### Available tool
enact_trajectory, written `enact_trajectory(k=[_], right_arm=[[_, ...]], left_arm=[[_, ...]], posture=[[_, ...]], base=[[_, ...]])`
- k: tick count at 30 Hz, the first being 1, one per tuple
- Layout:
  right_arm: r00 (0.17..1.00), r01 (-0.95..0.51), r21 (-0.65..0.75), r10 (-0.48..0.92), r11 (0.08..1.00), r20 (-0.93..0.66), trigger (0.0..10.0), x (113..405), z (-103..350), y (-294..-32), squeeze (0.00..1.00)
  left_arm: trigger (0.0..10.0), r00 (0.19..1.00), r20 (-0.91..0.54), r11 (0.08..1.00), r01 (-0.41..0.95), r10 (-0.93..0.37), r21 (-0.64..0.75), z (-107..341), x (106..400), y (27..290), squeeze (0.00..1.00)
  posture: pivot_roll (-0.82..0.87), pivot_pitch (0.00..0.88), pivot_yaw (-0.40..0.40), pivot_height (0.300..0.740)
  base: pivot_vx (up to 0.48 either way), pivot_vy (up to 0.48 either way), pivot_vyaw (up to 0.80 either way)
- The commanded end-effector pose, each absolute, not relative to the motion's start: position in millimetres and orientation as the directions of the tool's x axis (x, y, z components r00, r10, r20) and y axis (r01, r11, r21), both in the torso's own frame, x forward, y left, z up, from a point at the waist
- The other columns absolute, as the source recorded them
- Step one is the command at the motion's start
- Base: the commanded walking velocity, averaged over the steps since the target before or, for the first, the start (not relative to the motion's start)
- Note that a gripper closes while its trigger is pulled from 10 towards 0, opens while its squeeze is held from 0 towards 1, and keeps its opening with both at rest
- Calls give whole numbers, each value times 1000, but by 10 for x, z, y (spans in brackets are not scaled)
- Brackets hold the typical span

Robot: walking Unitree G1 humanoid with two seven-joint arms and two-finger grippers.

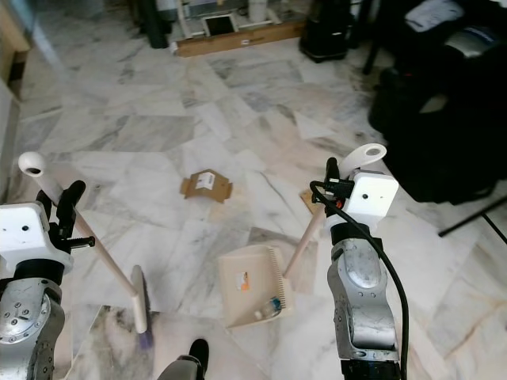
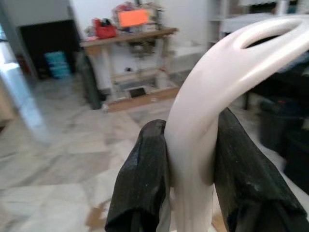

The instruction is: Sweep floor

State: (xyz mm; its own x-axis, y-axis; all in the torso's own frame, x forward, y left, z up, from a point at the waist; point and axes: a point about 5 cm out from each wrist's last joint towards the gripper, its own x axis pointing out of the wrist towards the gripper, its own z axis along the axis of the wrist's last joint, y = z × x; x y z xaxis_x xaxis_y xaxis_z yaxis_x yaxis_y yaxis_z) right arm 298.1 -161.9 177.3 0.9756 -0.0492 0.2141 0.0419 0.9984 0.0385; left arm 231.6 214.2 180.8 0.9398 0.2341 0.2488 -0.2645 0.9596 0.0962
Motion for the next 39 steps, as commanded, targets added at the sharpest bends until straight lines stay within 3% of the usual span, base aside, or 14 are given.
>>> enact_trajectory(k=[1,39], right_arm=[[948,31,47,-45,998,316,10000,2936,2012,-1629,0],[949,-11,67,-11,998,316,10000,3030,2119,-1549,0]], left_arm=[[10000,936,263,958,-268,234,104,1841,2293,2131,0],[10000,937,246,953,-282,248,111,1866,2300,2113,0]], posture=[[-35,123,-18,740],[-26,217,-30,740]], base=[[0,0,800],[0,0,800]])
